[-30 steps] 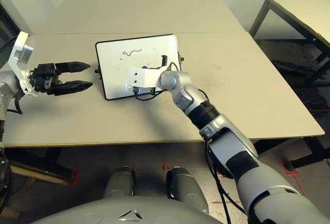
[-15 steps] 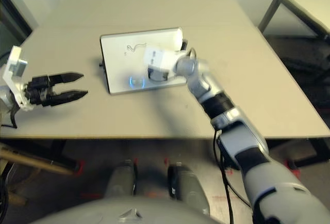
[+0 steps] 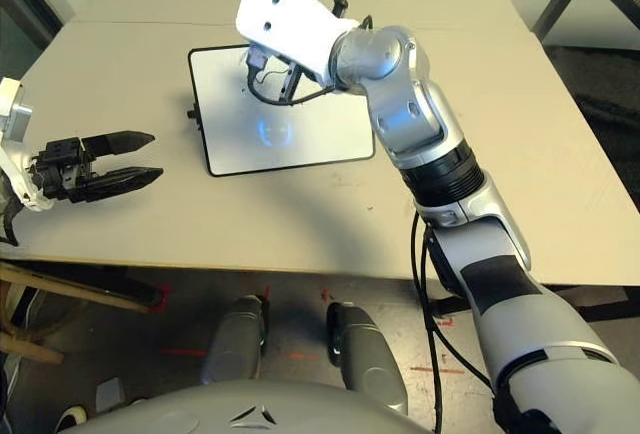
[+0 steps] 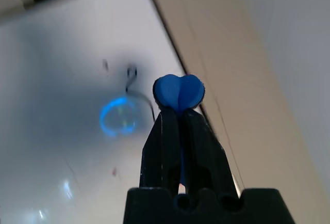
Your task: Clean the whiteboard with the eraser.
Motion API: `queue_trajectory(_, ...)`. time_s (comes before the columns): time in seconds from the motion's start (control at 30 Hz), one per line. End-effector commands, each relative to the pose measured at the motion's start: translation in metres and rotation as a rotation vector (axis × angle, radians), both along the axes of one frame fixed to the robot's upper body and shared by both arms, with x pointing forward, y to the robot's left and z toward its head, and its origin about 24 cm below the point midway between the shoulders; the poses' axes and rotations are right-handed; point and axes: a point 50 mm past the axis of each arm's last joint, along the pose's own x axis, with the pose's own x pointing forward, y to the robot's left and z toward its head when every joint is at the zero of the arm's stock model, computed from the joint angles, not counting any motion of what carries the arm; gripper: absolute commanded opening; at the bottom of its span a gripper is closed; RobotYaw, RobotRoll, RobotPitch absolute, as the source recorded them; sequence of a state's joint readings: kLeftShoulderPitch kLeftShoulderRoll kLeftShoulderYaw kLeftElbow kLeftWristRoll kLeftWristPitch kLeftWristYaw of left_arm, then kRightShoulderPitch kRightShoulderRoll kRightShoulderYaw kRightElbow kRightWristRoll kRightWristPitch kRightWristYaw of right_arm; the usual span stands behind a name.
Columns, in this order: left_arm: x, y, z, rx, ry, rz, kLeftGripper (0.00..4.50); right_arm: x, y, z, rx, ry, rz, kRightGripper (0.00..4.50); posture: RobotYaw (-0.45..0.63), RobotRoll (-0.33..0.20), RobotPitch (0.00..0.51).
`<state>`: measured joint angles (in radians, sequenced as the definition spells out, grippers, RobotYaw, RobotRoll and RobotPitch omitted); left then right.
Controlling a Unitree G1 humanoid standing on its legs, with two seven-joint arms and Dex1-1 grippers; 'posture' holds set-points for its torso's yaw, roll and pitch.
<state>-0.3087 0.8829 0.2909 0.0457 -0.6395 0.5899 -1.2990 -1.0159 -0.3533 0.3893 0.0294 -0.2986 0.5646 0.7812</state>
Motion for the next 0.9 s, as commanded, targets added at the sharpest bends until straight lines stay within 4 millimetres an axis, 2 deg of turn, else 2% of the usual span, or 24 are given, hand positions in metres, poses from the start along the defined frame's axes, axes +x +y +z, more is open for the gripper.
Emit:
queue_trajectory(0.03, 0.0, -0.004, 0.001, -0.001, -0.003, -0.017, 4.5, 0.005, 0.0, -0.014, -0.08, -0.006, -0.013, 0.01, 0.31, 0.0, 0.187)
queue_trajectory(0.27, -0.004, -0.004, 0.0, -0.01, -0.002, -0.011, 4.5, 0.009, -0.004, -0.033, -0.176, 0.001, -0.023, 0.01, 0.32, 0.0, 0.194)
queue_trajectory(0.43, -0.006, -0.005, -0.001, -0.011, 0.0, -0.003, 4.5, 0.01, 0.0, -0.037, -0.2, -0.004, -0.014, 0.01, 0.33, 0.0, 0.196)
queue_trajectory(0.57, -0.007, -0.005, -0.002, -0.011, 0.001, 0.003, 4.5, 0.007, 0.015, -0.035, -0.206, -0.018, 0.024, 0.01, 0.34, 0.0, 0.19)
queue_trajectory(0.63, -0.007, -0.005, -0.002, -0.011, 0.001, 0.003, 4.5, 0.008, 0.016, -0.034, -0.232, -0.038, 0.021, 0.01, 0.33, 0.0, 0.187)
queue_trajectory(0.9, -0.004, -0.006, -0.002, -0.009, -0.004, 0.003, 4.5, 0.017, 0.0, -0.023, -0.289, -0.055, -0.043, 0.01, 0.32, 0.0, 0.175)
